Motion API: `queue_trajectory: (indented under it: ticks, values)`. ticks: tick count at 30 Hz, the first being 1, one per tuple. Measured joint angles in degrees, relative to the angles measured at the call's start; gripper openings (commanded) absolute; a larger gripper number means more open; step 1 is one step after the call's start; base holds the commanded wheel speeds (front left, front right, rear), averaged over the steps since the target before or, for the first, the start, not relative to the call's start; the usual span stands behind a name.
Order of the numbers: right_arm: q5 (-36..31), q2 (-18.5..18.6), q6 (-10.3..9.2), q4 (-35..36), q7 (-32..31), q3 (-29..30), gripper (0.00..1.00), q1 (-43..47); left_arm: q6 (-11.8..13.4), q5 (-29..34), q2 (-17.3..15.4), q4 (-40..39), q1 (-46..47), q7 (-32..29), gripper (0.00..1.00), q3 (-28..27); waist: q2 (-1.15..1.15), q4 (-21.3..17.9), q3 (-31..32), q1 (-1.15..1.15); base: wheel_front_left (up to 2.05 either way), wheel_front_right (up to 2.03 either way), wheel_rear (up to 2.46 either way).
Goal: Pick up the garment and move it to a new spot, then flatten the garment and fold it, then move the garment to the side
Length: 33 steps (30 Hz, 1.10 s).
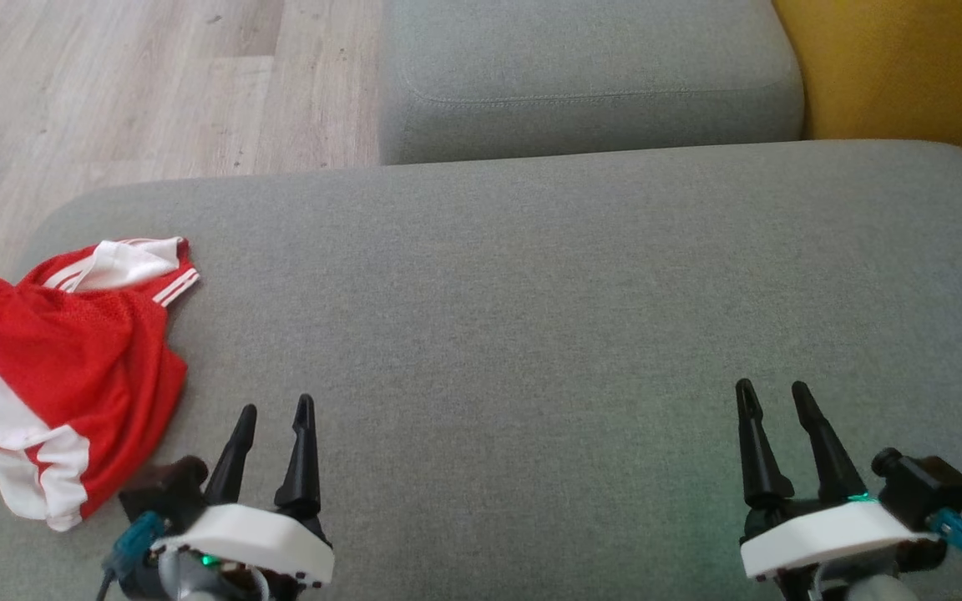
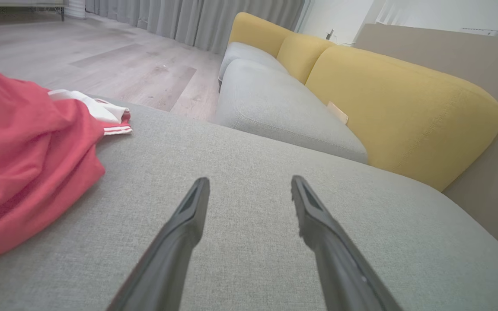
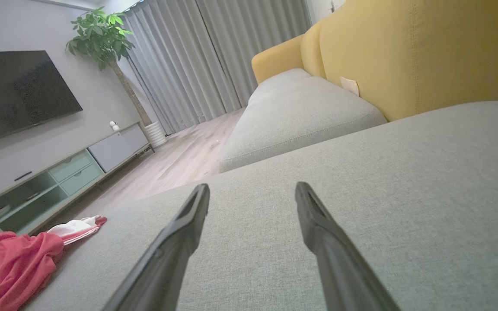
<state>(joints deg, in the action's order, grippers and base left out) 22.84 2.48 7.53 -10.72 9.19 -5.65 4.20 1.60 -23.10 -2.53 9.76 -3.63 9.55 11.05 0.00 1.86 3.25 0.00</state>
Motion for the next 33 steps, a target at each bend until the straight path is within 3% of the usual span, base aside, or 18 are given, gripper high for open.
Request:
queue_trajectory:
  ticks: [22, 33]
  values:
    - [-15.12, 0.00, 0.01, 2.42, 3.78, -0.18, 1.00, 1.32, 2.50, 16.35, -0.34, -2.22, -0.80, 3.67, 1.00, 2.74, 0.00, 0.19, 1.45, 0.00, 0.00, 0.00, 0.00]
    - [-18.13, 0.00, 0.01, 3.14, 5.17, 0.78, 1.00, 1.33, 3.54, 21.45, -0.44, -2.29, -0.81, 4.74, 1.00, 2.99, 0.00, 0.43, 1.38, 0.00, 0.00, 0.00, 0.00]
